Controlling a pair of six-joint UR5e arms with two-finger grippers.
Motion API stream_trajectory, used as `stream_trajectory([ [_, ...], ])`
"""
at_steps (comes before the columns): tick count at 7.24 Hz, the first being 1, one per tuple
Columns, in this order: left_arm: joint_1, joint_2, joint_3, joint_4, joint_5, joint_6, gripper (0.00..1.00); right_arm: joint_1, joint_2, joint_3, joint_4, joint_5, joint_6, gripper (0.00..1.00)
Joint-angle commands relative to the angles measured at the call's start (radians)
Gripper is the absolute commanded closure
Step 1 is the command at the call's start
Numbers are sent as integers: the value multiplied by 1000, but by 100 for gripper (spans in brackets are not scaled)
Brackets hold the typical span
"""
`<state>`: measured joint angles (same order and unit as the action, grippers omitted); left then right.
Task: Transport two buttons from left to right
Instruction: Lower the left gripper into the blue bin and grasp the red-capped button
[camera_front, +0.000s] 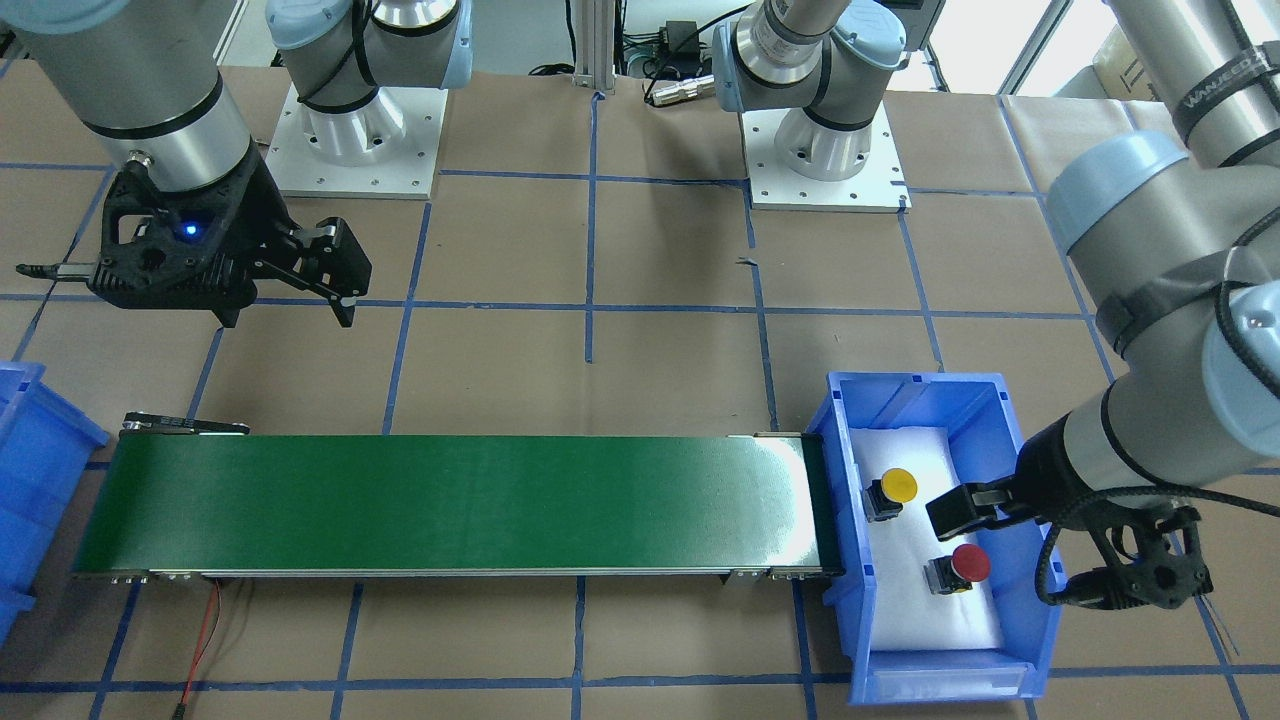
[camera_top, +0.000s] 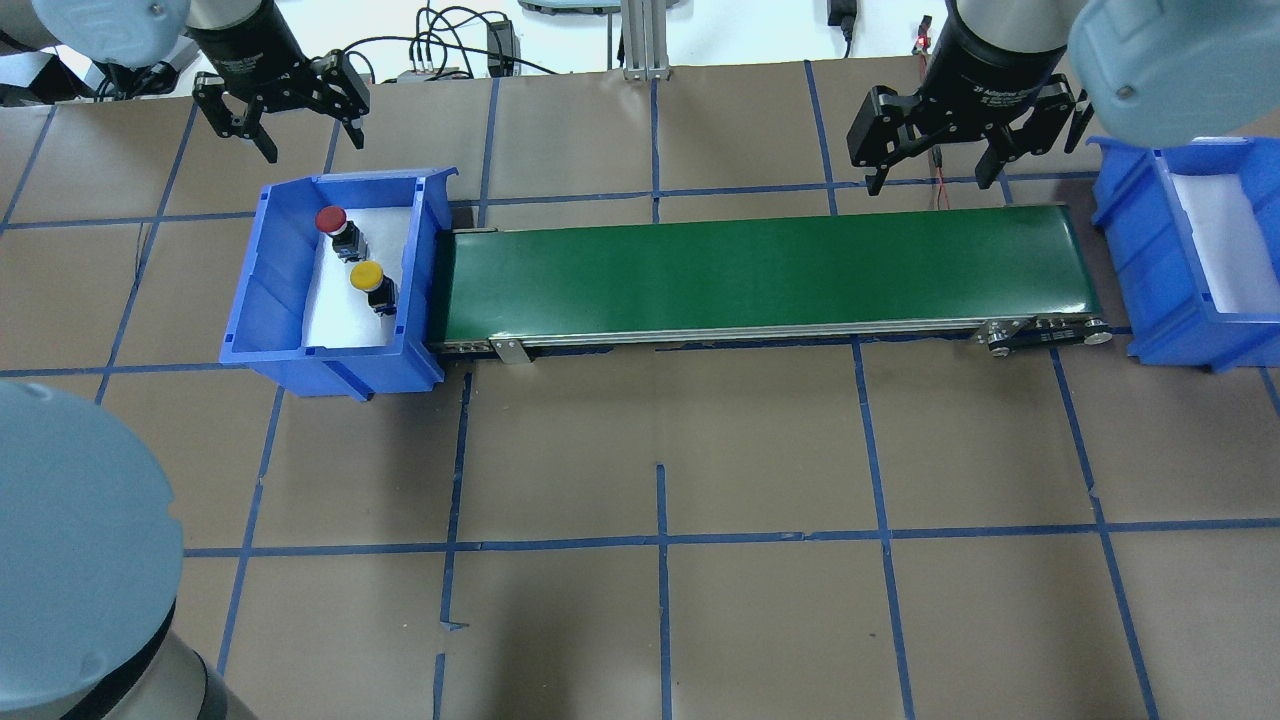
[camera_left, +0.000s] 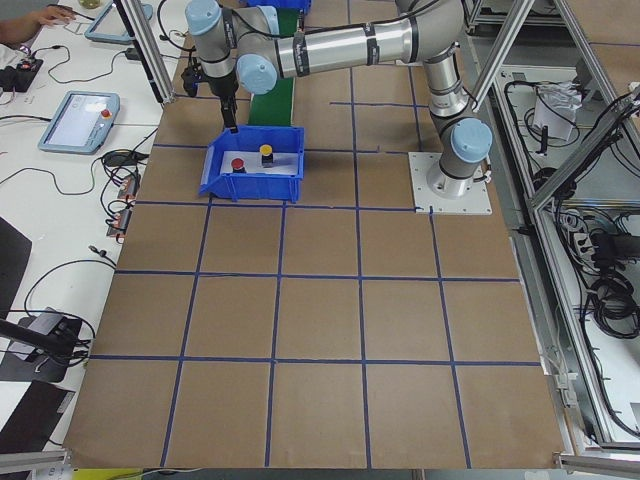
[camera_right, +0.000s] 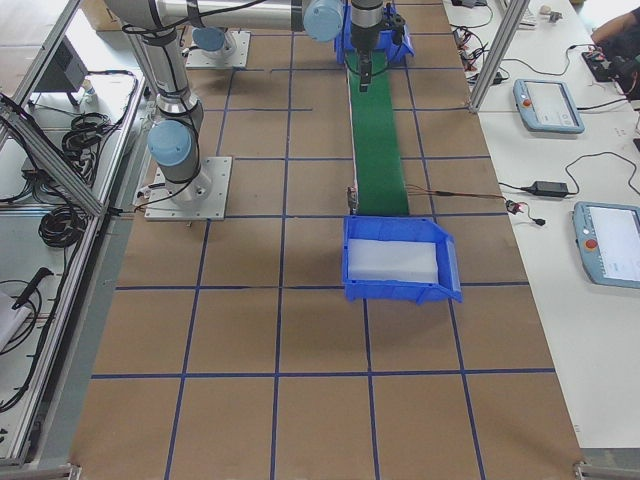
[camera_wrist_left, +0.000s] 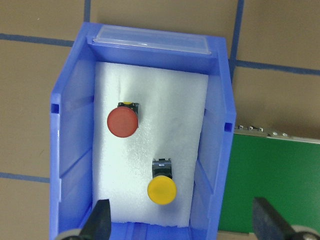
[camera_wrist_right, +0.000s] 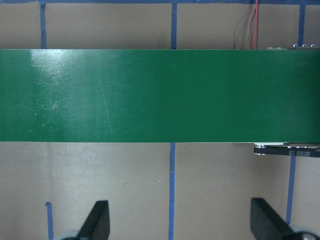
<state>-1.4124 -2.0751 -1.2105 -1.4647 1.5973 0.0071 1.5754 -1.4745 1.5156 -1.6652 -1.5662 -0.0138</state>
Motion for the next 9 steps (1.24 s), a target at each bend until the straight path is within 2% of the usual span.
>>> stream_trajectory([
  [1,-8,-39,-73,130,50,17,0,-1,0,1,1,0,0,0],
  [3,6,-33,-165,164,44,21,0,0,-1,1,1,0,0,0],
  [5,16,-48,-167,188,46,62,0,-3,-1,0,2,0,0,0],
  [6,18,-63,-173,235,43,65,2,-3,-1,0,1,0,0,0],
  [9,21,-97,-181,244,30,73,10,-5,-1,0,2,0,0,0],
])
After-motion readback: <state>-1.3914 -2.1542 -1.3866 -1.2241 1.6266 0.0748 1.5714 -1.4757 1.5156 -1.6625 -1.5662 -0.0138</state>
